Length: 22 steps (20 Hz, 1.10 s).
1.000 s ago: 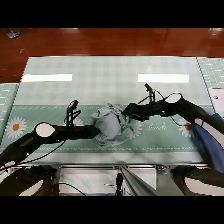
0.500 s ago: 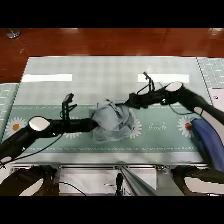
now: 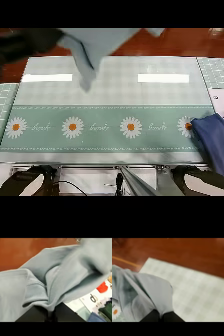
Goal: Fold the shirts.
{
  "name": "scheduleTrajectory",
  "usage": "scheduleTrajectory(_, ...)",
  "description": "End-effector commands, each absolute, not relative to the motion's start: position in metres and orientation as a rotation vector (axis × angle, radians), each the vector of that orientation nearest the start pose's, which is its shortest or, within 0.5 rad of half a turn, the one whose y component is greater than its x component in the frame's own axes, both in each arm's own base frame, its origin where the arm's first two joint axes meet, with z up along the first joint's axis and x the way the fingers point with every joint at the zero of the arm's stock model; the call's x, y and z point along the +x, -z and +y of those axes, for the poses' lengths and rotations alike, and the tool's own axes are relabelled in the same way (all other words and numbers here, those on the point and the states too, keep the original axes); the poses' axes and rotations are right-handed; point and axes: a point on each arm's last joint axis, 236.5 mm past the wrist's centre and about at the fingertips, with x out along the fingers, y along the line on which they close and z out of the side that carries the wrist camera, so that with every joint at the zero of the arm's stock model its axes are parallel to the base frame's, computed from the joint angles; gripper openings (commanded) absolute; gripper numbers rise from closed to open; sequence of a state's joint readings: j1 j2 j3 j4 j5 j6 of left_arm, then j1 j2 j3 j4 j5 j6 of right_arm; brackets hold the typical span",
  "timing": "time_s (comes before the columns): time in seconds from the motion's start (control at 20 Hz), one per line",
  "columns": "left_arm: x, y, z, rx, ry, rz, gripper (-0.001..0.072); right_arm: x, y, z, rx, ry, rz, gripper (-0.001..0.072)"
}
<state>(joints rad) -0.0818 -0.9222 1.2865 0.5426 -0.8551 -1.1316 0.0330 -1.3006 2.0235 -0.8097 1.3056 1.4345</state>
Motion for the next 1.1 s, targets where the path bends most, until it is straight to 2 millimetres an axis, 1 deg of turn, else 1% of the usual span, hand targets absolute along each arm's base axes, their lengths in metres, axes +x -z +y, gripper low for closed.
scheduleTrajectory(0.0, 0.325, -0.409, -0.162, -0.240, 0.695, 0.253, 0.0036, 0.327, -0.449, 0.147, 0.149, -0.649, 0.337, 0.0020)
scheduleTrajectory(0.1, 0.293, -0.415, -0.170, -0.200, 0.745, 0.306, 0.0036, 0.287, -0.459, 0.148, 0.116, -0.663, 0.301, 0.0020)
scheduleTrajectory(0.15, 0.277, -0.409, -0.176, -0.181, 0.779, 0.351, 0.0036, 0.269, -0.459, 0.149, 0.095, -0.670, 0.304, 0.0020)
scheduleTrajectory(0.2, 0.262, -0.399, -0.183, -0.162, 0.816, 0.408, 0.0036, 0.252, -0.455, 0.149, 0.079, -0.677, 0.319, 0.0020)
scheduleTrajectory(0.25, 0.246, -0.384, -0.191, -0.141, 0.862, 0.485, 0.0036, 0.240, -0.448, 0.150, 0.065, -0.685, 0.345, 0.0020)
scheduleTrajectory(0.35, 0.218, -0.356, -0.208, -0.092, 0.961, 0.617, 0.0036, 0.219, -0.428, 0.150, 0.031, -0.700, 0.431, 0.0020)
scheduleTrajectory(0.4, 0.209, -0.343, -0.215, -0.075, 0.996, 0.669, 0.0036, 0.212, -0.416, 0.149, 0.026, -0.706, 0.483, 0.0020)
scheduleTrajectory(0.5, 0.199, -0.305, -0.223, -0.053, 0.998, 0.813, 0.0036, 0.202, -0.385, 0.144, 0.020, -0.696, 0.613, 0.0020)
scheduleTrajectory(0.55, 0.199, -0.281, -0.221, -0.029, 0.954, 0.887, 0.0036, 0.201, -0.367, 0.140, 0.026, -0.681, 0.678, 0.0020)
scheduleTrajectory(0.6, 0.202, -0.249, -0.217, 0.002, 0.886, 0.974, 0.0036, 0.200, -0.345, 0.136, 0.035, -0.664, 0.751, 0.0020)
scheduleTrajectory(0.65, 0.204, -0.220, -0.213, 0.029, 0.823, 1.048, 0.0036, 0.200, -0.322, 0.131, 0.047, -0.643, 0.814, 0.0020)
scheduleTrajectory(0.7, 0.206, -0.190, -0.214, 0.039, 0.773, 1.111, 0.0037, 0.204, -0.297, 0.126, 0.065, -0.614, 0.877, 0.0020)
scheduleTrajectory(0.75, 0.207, -0.163, -0.222, 0.034, 0.767, 1.143, 0.0037, 0.212, -0.272, 0.122, 0.090, -0.581, 0.922, 0.0020)
scheduleTrajectory(0.85, 0.215, -0.116, -0.242, 0.006, 0.765, 1.151, 0.0037, 0.240, -0.224, 0.122, 0.172, -0.541, 0.978, 0.0020)
scheduleTrajectory(0.9, 0.224, -0.095, -0.250, -0.015, 0.750, 1.139, 0.0037, 0.258, -0.200, 0.123, 0.221, -0.519, 0.991, 0.0020)
scheduleTrajectory(0.95, 0.236, -0.077, -0.256, -0.039, 0.731, 1.124, 0.0037, 0.276, -0.179, 0.125, 0.267, -0.500, 1.001, 0.0020)
scheduleTrajectory(1.05, 0.265, -0.051, -0.267, -0.078, 0.685, 1.081, 0.0037, 0.316, -0.138, 0.122, 0.339, -0.445, 1.030, 0.0020)
